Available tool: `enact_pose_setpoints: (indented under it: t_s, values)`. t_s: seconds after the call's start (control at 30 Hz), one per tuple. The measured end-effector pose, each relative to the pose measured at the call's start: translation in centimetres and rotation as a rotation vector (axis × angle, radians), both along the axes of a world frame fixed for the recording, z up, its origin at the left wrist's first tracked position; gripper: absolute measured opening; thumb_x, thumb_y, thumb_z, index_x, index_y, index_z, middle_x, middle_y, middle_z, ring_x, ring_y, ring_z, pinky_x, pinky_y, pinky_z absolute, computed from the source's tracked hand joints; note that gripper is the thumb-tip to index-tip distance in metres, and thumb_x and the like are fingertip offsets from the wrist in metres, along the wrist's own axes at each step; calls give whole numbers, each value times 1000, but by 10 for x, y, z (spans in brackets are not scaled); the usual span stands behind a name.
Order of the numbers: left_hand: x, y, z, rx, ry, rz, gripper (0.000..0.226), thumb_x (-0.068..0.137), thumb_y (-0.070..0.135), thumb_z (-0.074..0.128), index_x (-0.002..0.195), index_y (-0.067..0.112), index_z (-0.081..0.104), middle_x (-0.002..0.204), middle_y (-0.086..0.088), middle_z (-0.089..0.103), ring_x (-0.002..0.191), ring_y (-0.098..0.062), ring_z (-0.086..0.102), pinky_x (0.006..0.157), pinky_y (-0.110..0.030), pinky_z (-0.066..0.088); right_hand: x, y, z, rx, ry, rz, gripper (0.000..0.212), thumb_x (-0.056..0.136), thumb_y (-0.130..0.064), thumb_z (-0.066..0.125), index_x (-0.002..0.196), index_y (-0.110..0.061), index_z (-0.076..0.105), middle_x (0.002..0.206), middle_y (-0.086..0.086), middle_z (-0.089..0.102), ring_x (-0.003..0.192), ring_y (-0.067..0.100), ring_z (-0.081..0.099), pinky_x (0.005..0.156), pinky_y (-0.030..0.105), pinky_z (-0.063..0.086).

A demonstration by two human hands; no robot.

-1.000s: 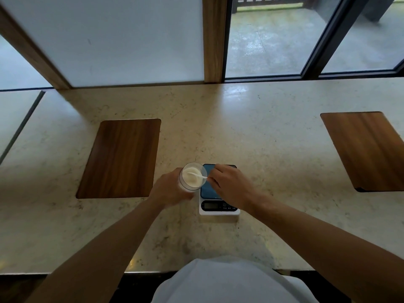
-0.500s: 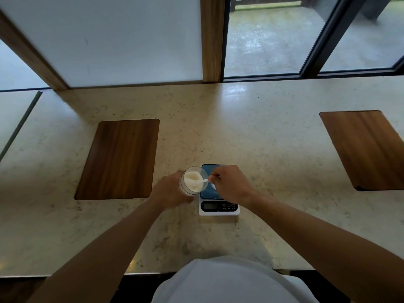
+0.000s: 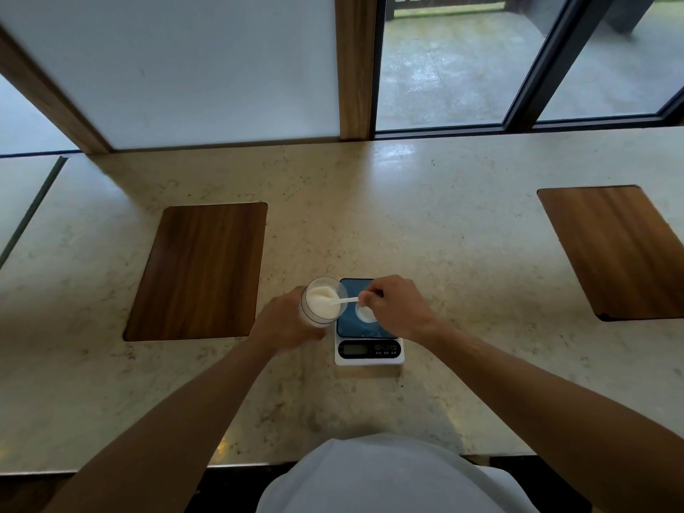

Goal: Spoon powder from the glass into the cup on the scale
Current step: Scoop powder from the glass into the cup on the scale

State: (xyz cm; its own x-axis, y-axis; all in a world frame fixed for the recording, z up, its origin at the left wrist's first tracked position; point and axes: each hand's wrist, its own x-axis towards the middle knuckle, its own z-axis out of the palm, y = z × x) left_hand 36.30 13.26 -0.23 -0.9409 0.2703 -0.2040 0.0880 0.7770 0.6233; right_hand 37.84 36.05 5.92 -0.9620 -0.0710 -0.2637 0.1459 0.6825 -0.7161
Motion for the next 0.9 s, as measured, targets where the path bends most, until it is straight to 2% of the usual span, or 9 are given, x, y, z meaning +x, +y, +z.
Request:
enact_pose_setpoints:
  t_s: [0.1, 0.2, 0.37, 0.43, 0.53, 0.6, 0.77, 0.9]
  values:
    - [0, 1, 0, -3, 1, 8, 82, 62, 48, 89, 131, 22, 53, 120, 0, 68, 102, -16, 64, 88, -28, 48, 2, 5, 5, -24, 8, -3, 22, 96, -22, 56, 86, -12, 74, 65, -7, 60, 54, 7, 49, 48, 13, 36]
    - [0, 1, 1, -1, 1, 21, 79, 62, 51, 87, 129, 23, 54, 118, 1, 69, 98, -12, 62, 85, -25, 47, 4, 9, 10, -35, 32, -7, 22, 96, -22, 56, 91, -9, 73, 69, -5, 60, 58, 6, 47, 54, 15, 33]
    - [0, 3, 1, 3, -37, 31, 74, 69, 51, 83, 131, 26, 51, 122, 1, 67, 106, -19, 63, 92, -29, 46, 4, 22, 15, -68, 69, -32, 23, 96, -22, 57, 89, -9, 73, 66, -5, 60, 57, 7, 48, 54, 18, 34]
    - [1, 2, 2, 18, -48, 61, 74, 68, 51, 83, 131, 26, 52, 123, 2, 67, 108, -20, 63, 95, -32, 48, 5, 29, 14, -61, 80, -39, 22, 96, -23, 57, 89, -10, 73, 71, -4, 64, 62, 7, 52, 56, 19, 36]
    - [4, -1, 4, 57, -64, 122, 78, 62, 49, 86, 131, 25, 55, 121, 3, 68, 108, -19, 64, 96, -40, 52, 4, 40, 12, -65, 91, -65, 25, 97, -24, 55, 90, -11, 74, 81, 1, 71, 72, 14, 62, 63, 25, 48]
    - [5, -4, 4, 62, -73, 146, 80, 61, 45, 89, 131, 24, 55, 121, 3, 68, 109, -20, 63, 95, -42, 52, 5, 46, 8, -68, 96, -85, 26, 97, -25, 55, 91, -10, 75, 81, 2, 71, 74, 17, 63, 66, 28, 49]
    - [6, -11, 4, 45, -114, 205, 83, 56, 47, 88, 129, 26, 56, 118, 3, 69, 108, -22, 63, 94, -44, 52, 9, 60, -2, -43, 86, -114, 25, 98, -27, 54, 88, -14, 73, 73, -7, 66, 67, 10, 59, 57, 24, 42]
    - [8, -15, 3, 56, -121, 215, 83, 56, 47, 88, 129, 26, 56, 117, 3, 69, 107, -20, 64, 93, -42, 52, 15, 66, -12, -24, 51, -124, 22, 97, -25, 55, 83, -19, 71, 65, -3, 63, 57, 10, 51, 53, 25, 40]
